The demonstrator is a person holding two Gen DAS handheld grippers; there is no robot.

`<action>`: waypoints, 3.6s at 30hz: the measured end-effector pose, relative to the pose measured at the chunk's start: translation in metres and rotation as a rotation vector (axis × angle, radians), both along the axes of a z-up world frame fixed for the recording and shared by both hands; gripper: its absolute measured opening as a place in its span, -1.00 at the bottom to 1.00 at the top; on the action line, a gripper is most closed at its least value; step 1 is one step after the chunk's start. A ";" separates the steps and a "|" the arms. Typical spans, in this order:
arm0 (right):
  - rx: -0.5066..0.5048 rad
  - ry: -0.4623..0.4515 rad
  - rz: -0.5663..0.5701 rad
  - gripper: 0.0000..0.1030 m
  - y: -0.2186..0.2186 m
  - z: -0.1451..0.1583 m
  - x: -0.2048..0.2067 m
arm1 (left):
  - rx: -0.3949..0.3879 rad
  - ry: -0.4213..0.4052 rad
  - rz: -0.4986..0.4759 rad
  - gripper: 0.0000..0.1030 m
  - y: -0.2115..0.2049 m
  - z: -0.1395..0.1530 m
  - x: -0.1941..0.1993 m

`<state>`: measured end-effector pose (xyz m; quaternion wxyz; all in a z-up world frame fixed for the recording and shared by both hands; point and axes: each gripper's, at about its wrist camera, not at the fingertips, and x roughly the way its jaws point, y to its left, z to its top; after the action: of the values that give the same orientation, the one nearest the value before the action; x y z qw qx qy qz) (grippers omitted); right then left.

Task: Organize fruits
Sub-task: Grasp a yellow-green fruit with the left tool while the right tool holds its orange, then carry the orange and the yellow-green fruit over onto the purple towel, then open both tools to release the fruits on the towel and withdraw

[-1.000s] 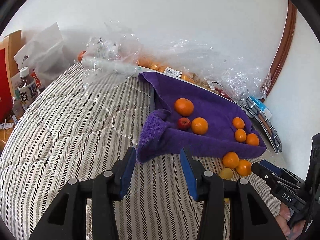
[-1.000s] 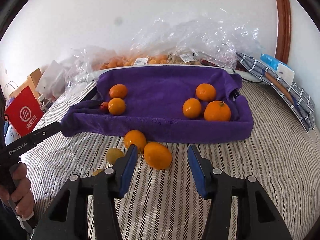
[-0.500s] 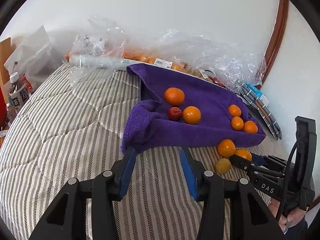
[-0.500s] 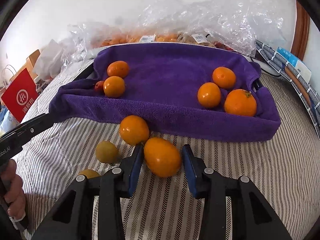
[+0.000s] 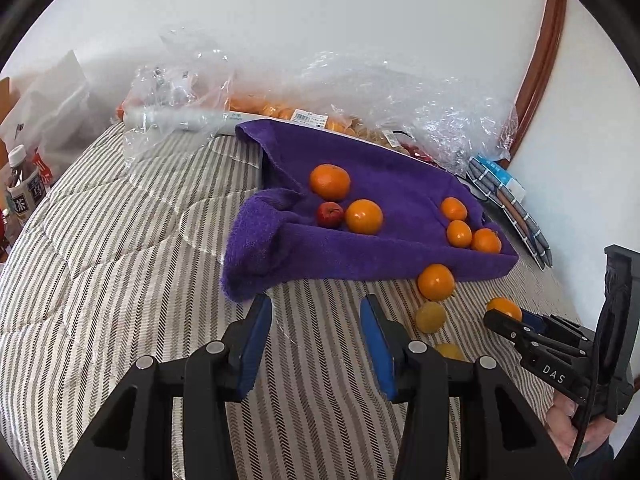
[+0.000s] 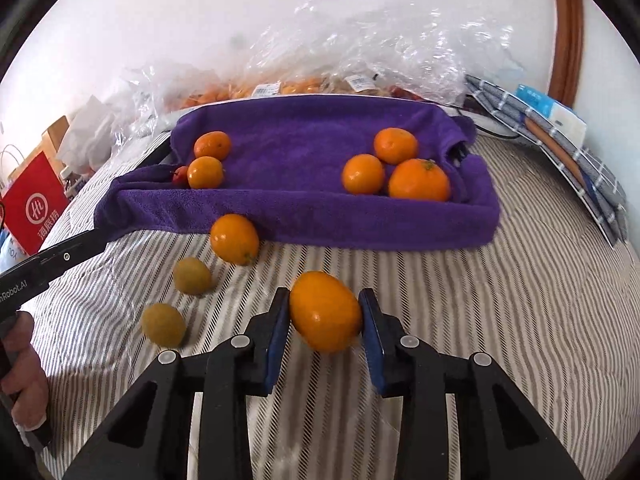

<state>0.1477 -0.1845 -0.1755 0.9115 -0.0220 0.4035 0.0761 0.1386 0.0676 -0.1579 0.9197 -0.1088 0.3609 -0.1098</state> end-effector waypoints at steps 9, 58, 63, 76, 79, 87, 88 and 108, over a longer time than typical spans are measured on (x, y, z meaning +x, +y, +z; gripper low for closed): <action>-0.022 -0.028 -0.050 -0.33 -0.033 0.008 -0.034 | -0.074 0.035 -0.101 -0.14 -0.023 0.001 -0.014; 0.041 -0.182 -0.047 -0.33 -0.050 0.056 0.064 | -0.047 -0.012 0.041 -0.48 -0.028 0.040 0.095; 0.051 -0.174 -0.044 -0.33 -0.050 0.054 0.092 | -0.048 -0.001 0.046 -0.48 -0.039 0.031 0.120; 0.056 -0.109 -0.079 -0.33 -0.051 0.024 0.125 | -0.089 0.013 0.011 -0.48 -0.051 0.014 0.133; 0.058 -0.107 -0.081 -0.33 -0.051 0.022 0.125 | -0.076 0.011 0.006 -0.48 -0.053 0.012 0.133; 0.048 -0.110 -0.090 -0.32 -0.051 0.020 0.124 | -0.033 -0.007 0.001 -0.48 -0.057 0.011 0.129; 0.047 -0.110 -0.091 -0.29 -0.051 0.019 0.123 | -0.030 -0.005 -0.001 -0.48 -0.058 0.010 0.129; 0.048 -0.172 -0.011 0.11 -0.011 0.059 0.055 | -0.039 -0.067 0.066 -0.18 -0.019 0.026 0.072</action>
<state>0.2025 -0.1954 -0.1163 0.9435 -0.0043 0.3218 0.0787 0.2103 0.0485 -0.1318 0.9322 -0.1347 0.3238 -0.0898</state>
